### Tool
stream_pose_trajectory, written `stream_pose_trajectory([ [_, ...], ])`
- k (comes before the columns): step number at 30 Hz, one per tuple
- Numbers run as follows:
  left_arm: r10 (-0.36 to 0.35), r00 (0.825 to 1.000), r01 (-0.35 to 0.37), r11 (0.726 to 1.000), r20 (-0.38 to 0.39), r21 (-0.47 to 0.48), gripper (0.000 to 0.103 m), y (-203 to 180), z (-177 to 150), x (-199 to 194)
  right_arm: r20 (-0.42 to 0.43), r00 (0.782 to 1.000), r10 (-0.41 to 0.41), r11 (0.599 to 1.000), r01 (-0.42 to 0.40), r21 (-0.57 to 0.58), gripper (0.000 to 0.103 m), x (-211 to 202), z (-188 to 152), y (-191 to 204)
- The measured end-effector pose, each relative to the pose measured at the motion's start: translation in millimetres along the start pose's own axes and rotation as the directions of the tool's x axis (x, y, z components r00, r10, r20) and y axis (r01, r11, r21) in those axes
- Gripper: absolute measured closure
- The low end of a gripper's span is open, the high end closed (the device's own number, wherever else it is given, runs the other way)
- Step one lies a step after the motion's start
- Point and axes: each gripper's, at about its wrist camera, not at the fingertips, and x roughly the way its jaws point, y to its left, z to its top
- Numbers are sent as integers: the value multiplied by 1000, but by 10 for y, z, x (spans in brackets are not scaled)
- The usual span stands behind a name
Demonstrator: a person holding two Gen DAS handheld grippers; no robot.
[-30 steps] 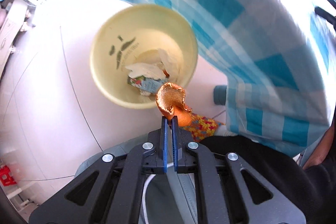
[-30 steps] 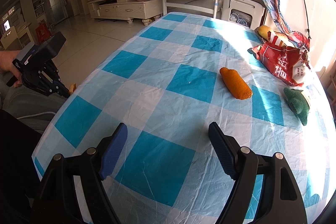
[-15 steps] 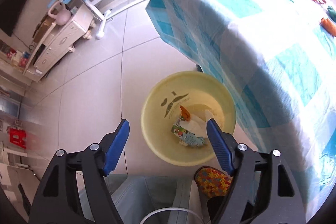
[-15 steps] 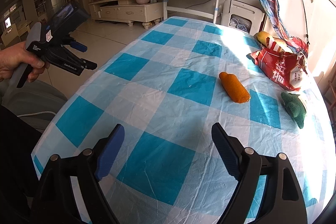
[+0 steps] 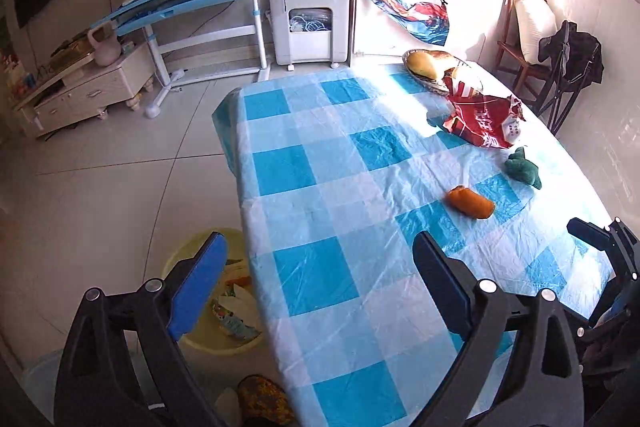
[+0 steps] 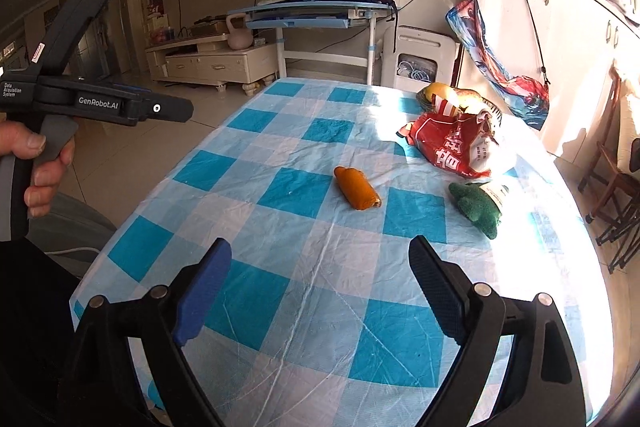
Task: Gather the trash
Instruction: 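Move both tools back over the table, then grasp the orange peel with the left tool while the right tool grasps the green plush toy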
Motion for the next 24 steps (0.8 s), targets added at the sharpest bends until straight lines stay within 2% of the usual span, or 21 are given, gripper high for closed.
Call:
stream_pose_trajectory([
  [4, -68, 998, 68, 998, -4, 6, 12, -447, 5, 218, 19, 995, -101, 990, 99, 96, 17, -120, 89, -439],
  [6, -93, 996, 93, 996, -11, -16, 12, -586, 27, 333, 20, 991, -134, 982, 130, 138, 17, -149, 151, -630],
  [9, -120, 993, 118, 990, -21, -71, 12, -698, 48, 482, 1, 985, -170, 975, 168, 143, 17, -67, 255, -842],
  [13, -132, 990, 127, 984, -39, -124, 12, -772, 51, 669, -53, 985, -165, 972, 172, 161, 17, 193, 335, -1082],
  [20, -118, 992, 114, 991, -54, -68, 12, -984, 73, 882, -93, 985, -144, 952, 164, 258, 23, 564, 322, -1305],
  [24, -102, 993, 102, 995, -66, -15, 12, -1131, 86, 1000, -111, 986, -121, 950, 148, 274, 36, 655, 296, -1283],
])
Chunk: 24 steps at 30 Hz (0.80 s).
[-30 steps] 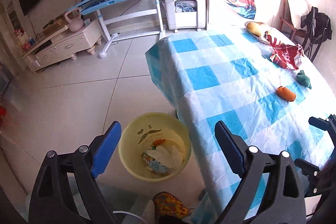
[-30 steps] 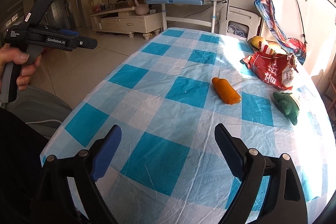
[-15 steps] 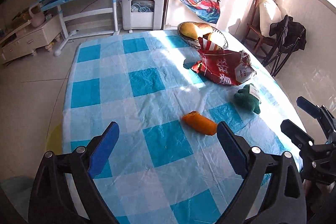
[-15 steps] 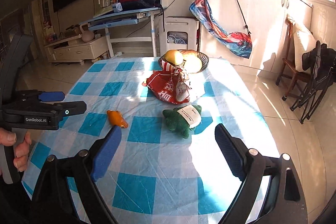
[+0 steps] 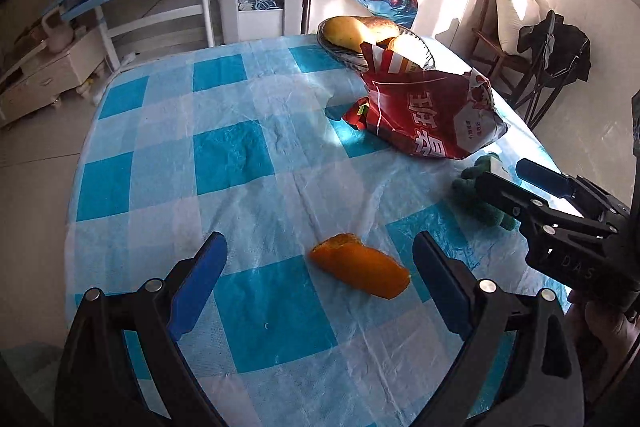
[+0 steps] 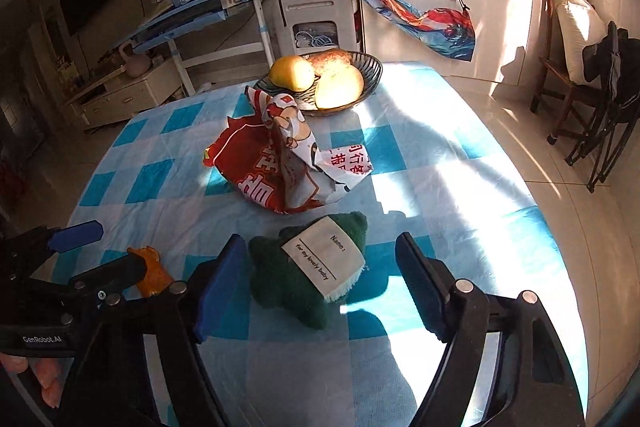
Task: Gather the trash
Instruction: 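Grasp the orange peel with the left tool while the right tool grasps the green plush toy, then lift the peel and the toy and carry both tools toward the yellow basin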
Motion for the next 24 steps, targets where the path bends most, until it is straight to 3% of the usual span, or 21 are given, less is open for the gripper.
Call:
stream_pose_trajectory([
  [2, 8, 1000, -7, 999, -10, 31, 14, -59, -8, 65, -6, 1000, 4, 1000, -4, -9, 49, 6, 2, 15],
  [6, 0, 1000, 1, 996, -17, 86, 52, -106, -45, 117, -26, 999, 29, 1000, -29, -1, 62, 31, 15, -15],
  [9, -15, 1000, 16, 998, -17, 67, 64, -10, -47, 98, -33, 998, 53, 999, -53, -2, 67, -11, -22, -30],
  [12, -25, 1000, 26, 998, -18, 55, 72, 93, -77, 58, -44, 995, 87, 996, -87, 6, 69, -70, -79, -32],
  [18, -10, 1000, 11, 996, -18, 89, 73, 216, -235, -95, -83, 978, 191, 981, -194, -27, 71, -260, -275, 176],
  [24, -18, 1000, 20, 993, -20, 117, 74, 332, -443, -295, -119, 963, 241, 960, -255, -117, 71, -429, -495, 534],
])
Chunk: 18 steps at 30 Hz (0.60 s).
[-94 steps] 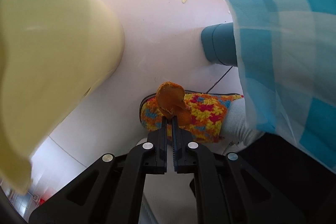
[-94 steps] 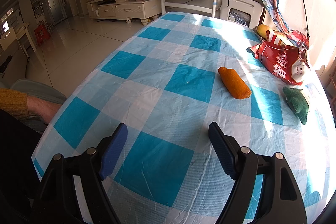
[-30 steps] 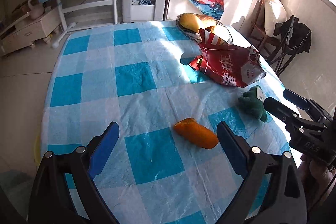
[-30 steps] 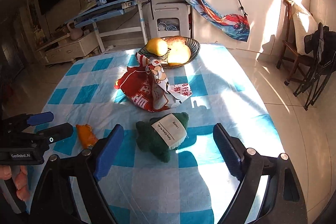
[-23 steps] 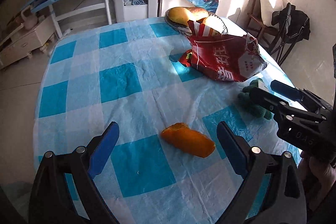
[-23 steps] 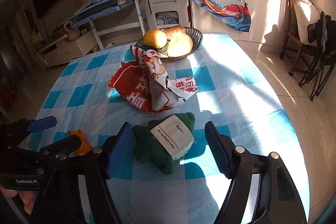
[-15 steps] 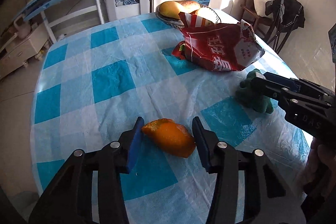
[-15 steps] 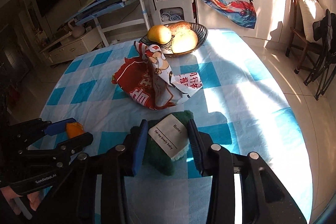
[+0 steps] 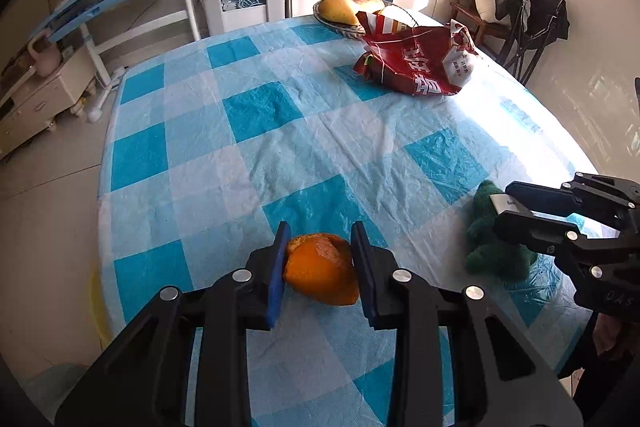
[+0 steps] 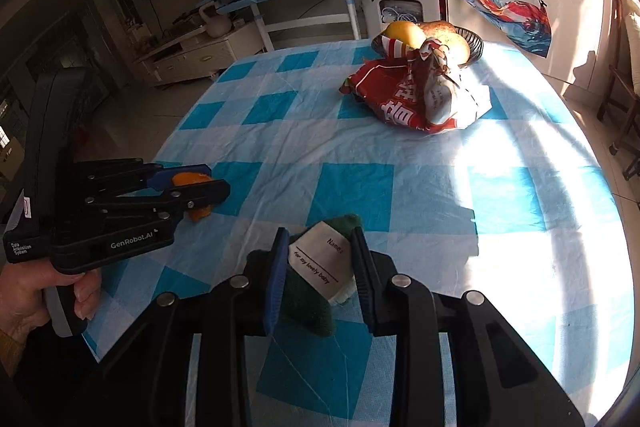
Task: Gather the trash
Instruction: 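Lift the peel and the toy and carry both tools toward the yellow basin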
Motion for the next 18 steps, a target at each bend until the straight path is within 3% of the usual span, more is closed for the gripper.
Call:
stream_pose_trajectory([
  [5, 0, 1000, 0, 1000, -6, 0, 73, 78, -102, -86, 1, 1000, 1, 1000, -1, -17, 69, -50, -141, 157],
  [11, 32, 999, -33, 999, 17, 40, 73, 39, -152, -196, 7, 1000, -16, 1000, 16, -9, 54, -81, -220, 189],
  [18, 82, 996, -85, 993, 42, 85, 61, 19, -192, -290, 9, 1000, -30, 999, 30, -22, 45, -38, -231, 234],
])
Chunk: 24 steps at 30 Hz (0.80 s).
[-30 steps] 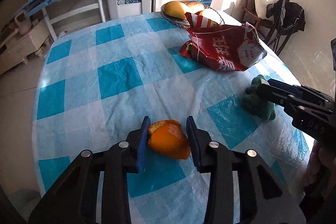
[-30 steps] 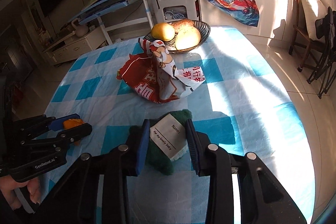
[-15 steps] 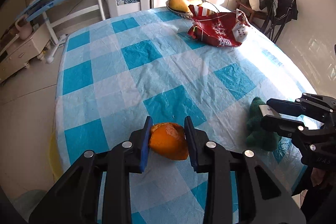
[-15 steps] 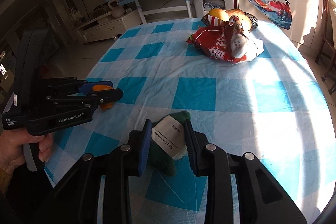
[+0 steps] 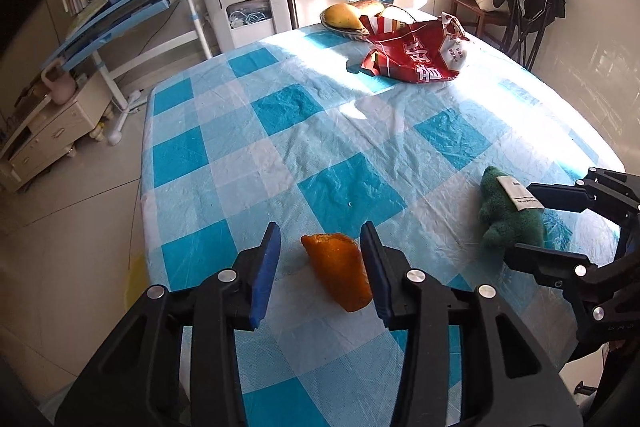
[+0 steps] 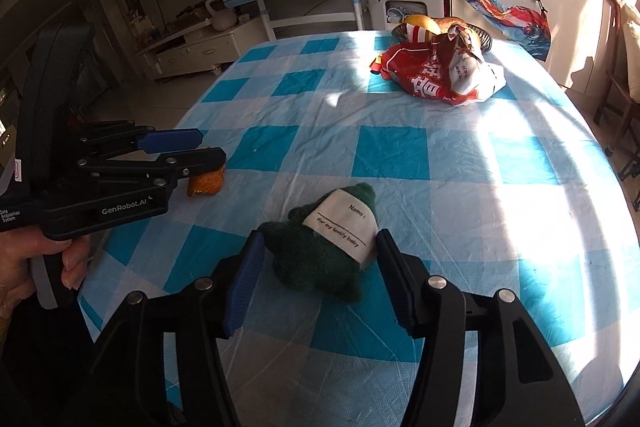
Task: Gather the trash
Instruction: 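Lift the peel and the toy and carry both tools toward the yellow basin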
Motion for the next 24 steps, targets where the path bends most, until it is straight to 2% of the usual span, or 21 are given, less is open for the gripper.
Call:
stream_pose_trajectory([
  [6, -9, 1000, 9, 999, 3, -38, 49, 62, 27, -6, 5, 1000, 5, 1000, -5, 23, 42, 46, 7, -51],
  [14, -24, 998, 20, 998, -56, -66, 46, 95, 32, 162, 4, 1000, -1, 999, 0, 44, 42, 90, -1, -73],
  [16, -20, 997, 15, 998, -70, -66, 46, 93, 25, 211, 0, 1000, -4, 1000, 4, 30, 52, 102, 4, -47],
  [18, -30, 996, 24, 997, -81, -73, 47, 106, 13, 252, -6, 1000, -7, 1000, 7, 6, 56, 118, 9, -8],
  [20, -43, 996, 38, 997, -72, -74, 59, 110, 7, 241, -5, 1000, -7, 1000, 7, -11, 58, 121, 7, 25],
  [21, -49, 996, 44, 997, -70, -67, 73, 104, 6, 230, -2, 1000, -7, 1000, 7, -16, 59, 118, 8, 36],
  [22, -58, 996, 54, 996, -72, -66, 81, 103, 3, 223, 2, 1000, -4, 1000, 4, -17, 60, 112, 11, 37],
  [24, -68, 996, 63, 996, -65, -63, 82, 111, -16, 199, 9, 1000, 2, 1000, -2, -12, 60, 104, 21, 40],
])
